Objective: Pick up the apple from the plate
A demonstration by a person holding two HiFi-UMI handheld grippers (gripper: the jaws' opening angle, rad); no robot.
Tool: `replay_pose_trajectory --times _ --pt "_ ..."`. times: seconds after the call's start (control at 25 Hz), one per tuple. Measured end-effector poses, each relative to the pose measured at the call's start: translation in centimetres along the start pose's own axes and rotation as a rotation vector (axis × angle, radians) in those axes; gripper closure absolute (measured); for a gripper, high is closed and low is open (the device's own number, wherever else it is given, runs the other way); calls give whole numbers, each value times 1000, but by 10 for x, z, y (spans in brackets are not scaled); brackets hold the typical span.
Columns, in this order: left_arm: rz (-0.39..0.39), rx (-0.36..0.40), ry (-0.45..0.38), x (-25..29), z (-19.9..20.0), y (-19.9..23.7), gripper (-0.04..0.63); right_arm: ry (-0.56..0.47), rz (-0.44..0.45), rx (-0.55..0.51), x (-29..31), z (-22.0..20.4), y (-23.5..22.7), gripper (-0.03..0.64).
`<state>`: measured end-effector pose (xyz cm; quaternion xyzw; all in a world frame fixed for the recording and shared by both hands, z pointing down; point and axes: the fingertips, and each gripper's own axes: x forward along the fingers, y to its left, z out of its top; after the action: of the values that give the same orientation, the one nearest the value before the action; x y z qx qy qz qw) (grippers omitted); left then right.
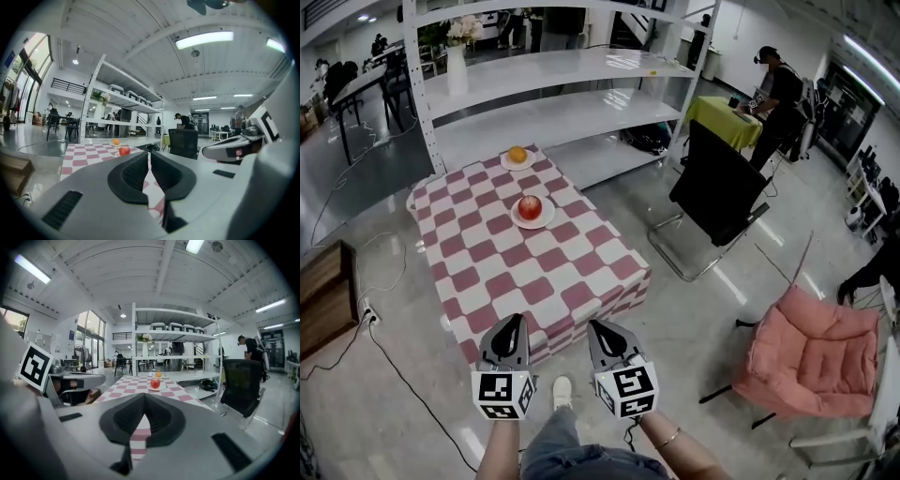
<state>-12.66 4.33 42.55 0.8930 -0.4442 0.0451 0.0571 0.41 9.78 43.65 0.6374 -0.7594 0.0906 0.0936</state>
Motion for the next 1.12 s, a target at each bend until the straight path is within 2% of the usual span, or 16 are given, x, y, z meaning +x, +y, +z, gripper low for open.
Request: replay_pose_trajectory --times 0.44,0.76,1.12 --pt "-11 15 20 104 16 65 560 8 -70 44 108 33 -45 607" --pt "-19 31 36 145 13 83 537 37 -102 47 143 34 -63 607" --pt "8 40 83 185 8 92 452 49 -67 21 178 42 -81 607"
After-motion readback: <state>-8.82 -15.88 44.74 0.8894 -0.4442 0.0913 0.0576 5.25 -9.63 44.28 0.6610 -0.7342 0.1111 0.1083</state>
